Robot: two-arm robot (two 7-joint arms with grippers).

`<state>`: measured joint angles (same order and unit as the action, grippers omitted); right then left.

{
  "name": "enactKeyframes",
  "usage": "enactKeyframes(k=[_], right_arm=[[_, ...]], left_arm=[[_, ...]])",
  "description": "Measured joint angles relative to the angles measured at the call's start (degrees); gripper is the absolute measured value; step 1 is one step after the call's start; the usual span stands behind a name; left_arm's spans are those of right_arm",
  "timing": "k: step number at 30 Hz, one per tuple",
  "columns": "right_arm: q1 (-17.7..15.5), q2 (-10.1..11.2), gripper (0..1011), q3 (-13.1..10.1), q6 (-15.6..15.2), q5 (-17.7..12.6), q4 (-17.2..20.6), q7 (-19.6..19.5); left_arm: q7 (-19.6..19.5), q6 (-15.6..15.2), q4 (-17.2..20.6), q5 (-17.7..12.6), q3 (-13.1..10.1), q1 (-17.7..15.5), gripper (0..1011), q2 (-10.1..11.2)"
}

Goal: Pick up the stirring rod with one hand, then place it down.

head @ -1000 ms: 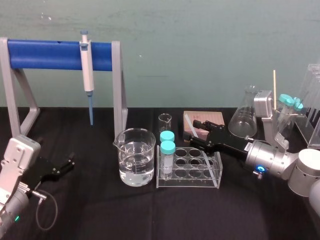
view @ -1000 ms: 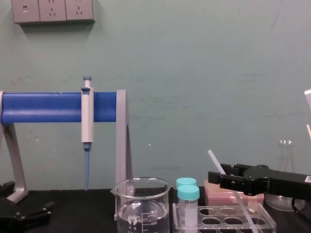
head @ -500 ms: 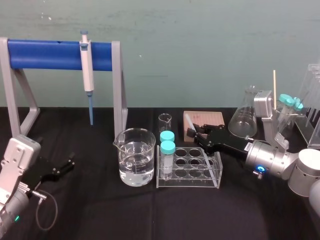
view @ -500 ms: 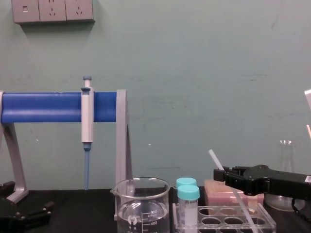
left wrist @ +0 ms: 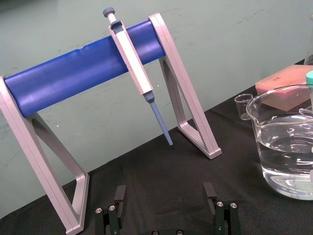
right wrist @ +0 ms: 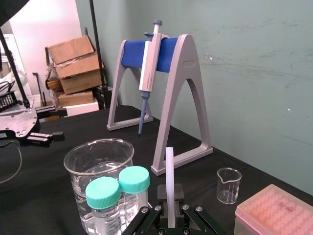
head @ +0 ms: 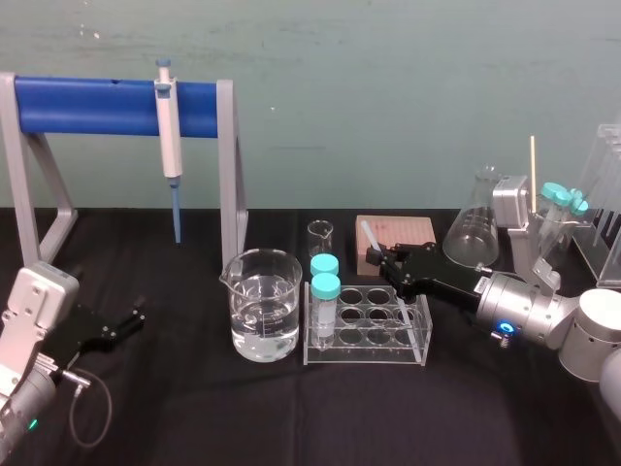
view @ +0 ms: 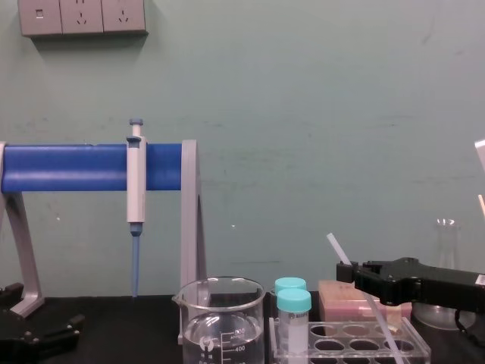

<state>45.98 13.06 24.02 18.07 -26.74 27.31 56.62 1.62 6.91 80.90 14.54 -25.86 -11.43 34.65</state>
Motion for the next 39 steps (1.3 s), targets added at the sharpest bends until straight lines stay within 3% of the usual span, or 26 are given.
enactKeyframes(k=[5, 15, 23, 32, 39], right_arm=[[-1.2, 0.5, 72, -0.2, -0.1, 0.3, 2.6, -0.8], [-7.6, 3.0, 72, -1.8, 0.5, 0.2, 15.7, -6.4], [-11.0, 4.4, 71, -2.8, 2.2, 0.0, 23.5, -10.2], [-13.6, 4.6, 72, -4.5, 10.0, 0.3, 27.8, -12.8], [-14.9, 3.1, 72, -6.5, 16.2, -0.6, 27.1, -13.2]], left_arm=[[0.0, 0.0, 0.0, 0.0, 0.0, 0.0, 1000, 0.0], [0.0, 0.0, 0.0, 0.0, 0.0, 0.0, 1000, 0.0], [0.0, 0.0, 0.0, 0.0, 0.0, 0.0, 1000, 0.0], [0.0, 0.0, 0.0, 0.0, 0.0, 0.0, 1000, 0.0], [0.0, 0.0, 0.0, 0.0, 0.0, 0.0, 1000, 0.0]])
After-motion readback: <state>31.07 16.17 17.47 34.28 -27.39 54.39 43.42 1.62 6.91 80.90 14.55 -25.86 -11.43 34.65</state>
